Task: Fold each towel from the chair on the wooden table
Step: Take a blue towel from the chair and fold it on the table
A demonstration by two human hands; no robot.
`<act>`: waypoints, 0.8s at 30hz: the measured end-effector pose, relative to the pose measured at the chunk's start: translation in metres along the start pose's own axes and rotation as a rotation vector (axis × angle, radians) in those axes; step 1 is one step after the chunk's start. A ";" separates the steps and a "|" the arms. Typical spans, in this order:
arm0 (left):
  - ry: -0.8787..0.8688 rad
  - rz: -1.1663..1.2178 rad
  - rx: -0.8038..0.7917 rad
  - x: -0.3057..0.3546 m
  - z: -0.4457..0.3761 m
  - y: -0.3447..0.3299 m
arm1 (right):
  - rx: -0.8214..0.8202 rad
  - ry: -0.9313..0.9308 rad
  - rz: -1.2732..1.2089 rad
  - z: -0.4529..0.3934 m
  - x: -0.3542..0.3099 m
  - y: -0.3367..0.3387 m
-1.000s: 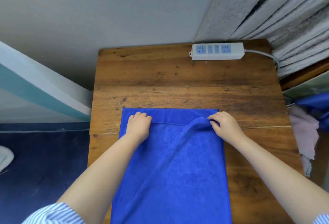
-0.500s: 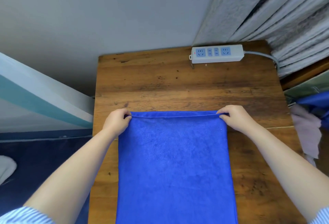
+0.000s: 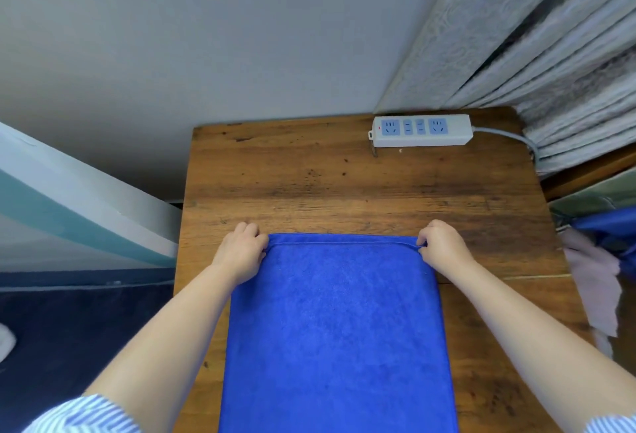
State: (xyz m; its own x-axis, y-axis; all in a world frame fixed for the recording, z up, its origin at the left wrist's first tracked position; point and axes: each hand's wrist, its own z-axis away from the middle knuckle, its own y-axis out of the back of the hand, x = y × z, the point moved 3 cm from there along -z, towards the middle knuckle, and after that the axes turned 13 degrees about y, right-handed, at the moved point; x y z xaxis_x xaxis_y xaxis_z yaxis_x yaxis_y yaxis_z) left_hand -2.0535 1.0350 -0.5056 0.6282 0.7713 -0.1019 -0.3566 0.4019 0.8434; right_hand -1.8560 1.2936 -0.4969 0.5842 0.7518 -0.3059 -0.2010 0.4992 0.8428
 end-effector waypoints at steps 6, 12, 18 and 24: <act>-0.062 0.104 0.025 -0.012 0.009 0.005 | -0.069 0.125 -0.112 0.001 0.001 0.016; -0.011 0.102 0.092 -0.028 0.024 0.020 | -0.090 0.020 -0.413 0.022 0.007 0.040; 0.007 0.144 0.171 -0.031 0.052 0.039 | -0.058 0.013 -0.493 0.048 -0.003 0.060; 0.007 0.189 0.217 -0.036 0.096 0.057 | -0.042 0.068 -0.400 0.086 -0.013 0.076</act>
State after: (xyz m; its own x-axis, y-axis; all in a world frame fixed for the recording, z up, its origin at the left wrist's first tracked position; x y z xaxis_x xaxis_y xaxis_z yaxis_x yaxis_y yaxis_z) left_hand -2.0305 0.9828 -0.4029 0.5600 0.8260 0.0651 -0.3103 0.1362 0.9408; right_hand -1.8109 1.2847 -0.3907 0.5700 0.5207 -0.6355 -0.0009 0.7739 0.6333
